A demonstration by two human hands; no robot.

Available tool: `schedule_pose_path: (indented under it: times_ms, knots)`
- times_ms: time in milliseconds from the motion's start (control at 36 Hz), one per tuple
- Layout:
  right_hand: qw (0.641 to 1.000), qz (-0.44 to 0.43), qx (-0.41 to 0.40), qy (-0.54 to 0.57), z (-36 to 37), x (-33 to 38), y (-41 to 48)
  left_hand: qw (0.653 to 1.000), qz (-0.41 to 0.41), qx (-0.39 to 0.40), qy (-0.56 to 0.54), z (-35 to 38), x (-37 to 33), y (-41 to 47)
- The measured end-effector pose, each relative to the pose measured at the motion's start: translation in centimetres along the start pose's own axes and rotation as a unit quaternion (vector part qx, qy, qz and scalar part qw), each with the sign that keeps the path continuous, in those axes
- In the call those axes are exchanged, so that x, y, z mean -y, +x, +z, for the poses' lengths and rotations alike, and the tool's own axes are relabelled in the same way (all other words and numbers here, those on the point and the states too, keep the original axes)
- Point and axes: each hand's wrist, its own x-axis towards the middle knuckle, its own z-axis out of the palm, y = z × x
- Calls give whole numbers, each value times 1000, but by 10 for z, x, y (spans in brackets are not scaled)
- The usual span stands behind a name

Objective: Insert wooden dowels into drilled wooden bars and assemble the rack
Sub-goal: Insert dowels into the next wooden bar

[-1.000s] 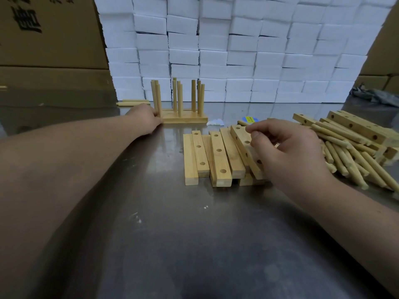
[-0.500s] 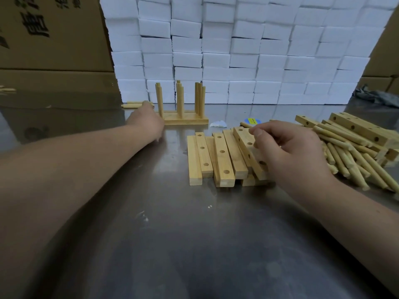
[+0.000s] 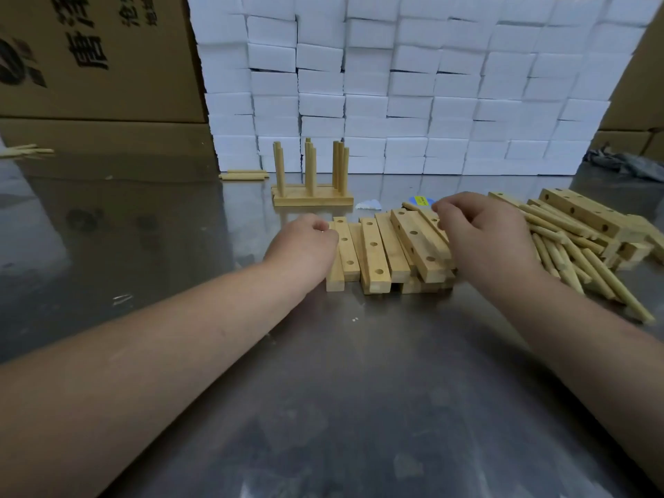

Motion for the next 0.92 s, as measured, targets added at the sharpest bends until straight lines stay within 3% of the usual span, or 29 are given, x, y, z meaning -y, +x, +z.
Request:
schedule_pose_path:
  times_ms: [56,139,250,389,583,917]
  knots:
    - [998,23,12,-66,-5,-3,7,1000,1,30,7,-4,1,-7]
    - [977,75,55,-190,-14,-9,20,991,41,80,104,-8,7,-17]
    - [901,123,145,-389,-24,-21,30,971,71,140,182,-12,7,-26]
    - [875,138,220,-409,-20,-33,29,941,98,136,295,-17,7,-33]
    - [883,144,190,-405,-20,-37,28,925,97,51,364,-26,6,-30]
    - [862,139,188,-449,-14,-38,29,948,57,26,312,-26,7,-24]
